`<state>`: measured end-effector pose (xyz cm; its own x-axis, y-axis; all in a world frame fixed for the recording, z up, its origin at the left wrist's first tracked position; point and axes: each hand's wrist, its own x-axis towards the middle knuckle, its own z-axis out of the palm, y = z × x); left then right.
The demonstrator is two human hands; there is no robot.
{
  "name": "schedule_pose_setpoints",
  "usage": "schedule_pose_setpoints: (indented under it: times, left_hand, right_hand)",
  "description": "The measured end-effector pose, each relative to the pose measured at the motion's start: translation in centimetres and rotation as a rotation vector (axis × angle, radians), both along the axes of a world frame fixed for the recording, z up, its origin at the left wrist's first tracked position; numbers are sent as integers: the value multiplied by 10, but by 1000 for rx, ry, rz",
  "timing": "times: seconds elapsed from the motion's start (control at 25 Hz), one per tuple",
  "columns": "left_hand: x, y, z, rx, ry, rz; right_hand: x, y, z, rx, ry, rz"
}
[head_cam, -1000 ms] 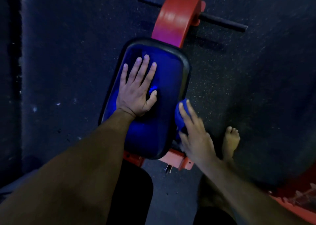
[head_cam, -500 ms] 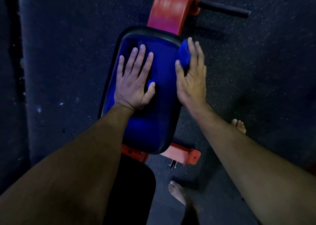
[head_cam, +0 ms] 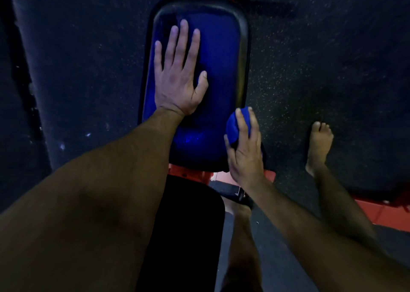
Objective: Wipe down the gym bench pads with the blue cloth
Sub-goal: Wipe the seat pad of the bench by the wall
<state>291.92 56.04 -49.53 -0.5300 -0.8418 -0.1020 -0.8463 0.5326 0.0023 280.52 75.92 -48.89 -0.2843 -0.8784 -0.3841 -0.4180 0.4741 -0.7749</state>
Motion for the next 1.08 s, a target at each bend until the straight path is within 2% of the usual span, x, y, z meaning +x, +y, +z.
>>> schedule_pose_setpoints:
  times: [0.28, 0.44, 0.64, 0.84, 1.08]
  left_hand:
    - [1, 2, -2, -26, 14, -6]
    - [2, 1, -1, -27, 2, 10]
    - [0, 3, 1, -3, -19, 18]
    - [0, 3, 2, 4, 7, 25]
    - [2, 2, 1, 1, 48, 11]
  right_hand:
    - [-40, -101, -17, -226, 42, -222]
    - [-9, -53, -15, -209, 218, -185]
    - [29, 34, -9, -58, 136, -76]
    - [17, 34, -3, -57, 88, 25]
    - [6, -8, -1, -96, 2, -156]
